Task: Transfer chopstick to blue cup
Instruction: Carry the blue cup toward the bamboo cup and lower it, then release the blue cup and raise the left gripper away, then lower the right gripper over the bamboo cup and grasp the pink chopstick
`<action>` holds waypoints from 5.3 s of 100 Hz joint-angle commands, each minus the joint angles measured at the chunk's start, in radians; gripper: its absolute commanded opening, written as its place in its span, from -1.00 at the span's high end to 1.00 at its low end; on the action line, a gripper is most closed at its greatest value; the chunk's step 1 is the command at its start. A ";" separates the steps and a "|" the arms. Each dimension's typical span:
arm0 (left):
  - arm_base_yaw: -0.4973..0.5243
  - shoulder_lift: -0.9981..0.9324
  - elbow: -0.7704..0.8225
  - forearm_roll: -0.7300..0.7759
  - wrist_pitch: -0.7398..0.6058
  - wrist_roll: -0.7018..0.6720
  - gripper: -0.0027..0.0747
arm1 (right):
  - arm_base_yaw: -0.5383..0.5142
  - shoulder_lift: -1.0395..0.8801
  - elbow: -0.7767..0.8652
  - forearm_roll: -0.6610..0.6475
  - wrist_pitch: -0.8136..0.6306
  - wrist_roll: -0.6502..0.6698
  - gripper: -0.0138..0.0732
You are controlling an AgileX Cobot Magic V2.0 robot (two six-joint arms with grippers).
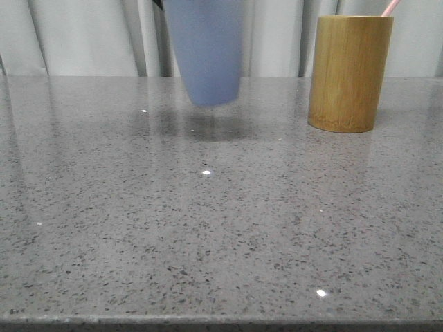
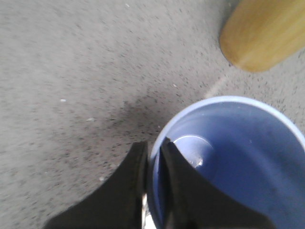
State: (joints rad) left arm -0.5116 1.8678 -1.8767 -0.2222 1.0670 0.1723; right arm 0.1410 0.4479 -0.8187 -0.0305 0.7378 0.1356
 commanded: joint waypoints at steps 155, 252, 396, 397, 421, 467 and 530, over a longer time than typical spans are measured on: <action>0.160 -0.254 -0.001 0.014 -0.005 -0.029 -0.56 | -0.003 0.016 -0.032 -0.005 -0.057 -0.005 -0.80; 0.397 -1.196 1.068 0.012 -0.314 -0.034 -0.56 | -0.003 0.044 -0.028 0.053 -0.152 -0.005 -0.80; 0.397 -1.196 1.068 0.012 -0.314 -0.034 -0.56 | -0.002 0.968 -0.033 0.161 -1.404 0.168 -0.80; 0.397 -1.196 1.068 0.012 -0.314 -0.034 -0.56 | -0.002 0.969 -0.033 0.161 -1.403 0.170 -0.80; 0.397 -1.196 1.068 0.012 -0.314 -0.034 -0.56 | 0.001 0.971 -0.033 0.161 -1.403 0.181 -0.63; 0.397 -1.196 1.068 0.012 -0.312 -0.034 -0.56 | 0.001 0.971 -0.033 0.161 -1.418 0.216 0.40; 0.397 -1.196 1.068 0.012 -0.308 -0.034 -0.56 | 0.001 0.919 -0.033 0.125 -1.425 0.216 0.81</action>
State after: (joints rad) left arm -0.1159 0.6710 -0.7846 -0.1928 0.8222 0.1493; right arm 0.1444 1.4191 -0.8187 0.1292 -0.6075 0.3575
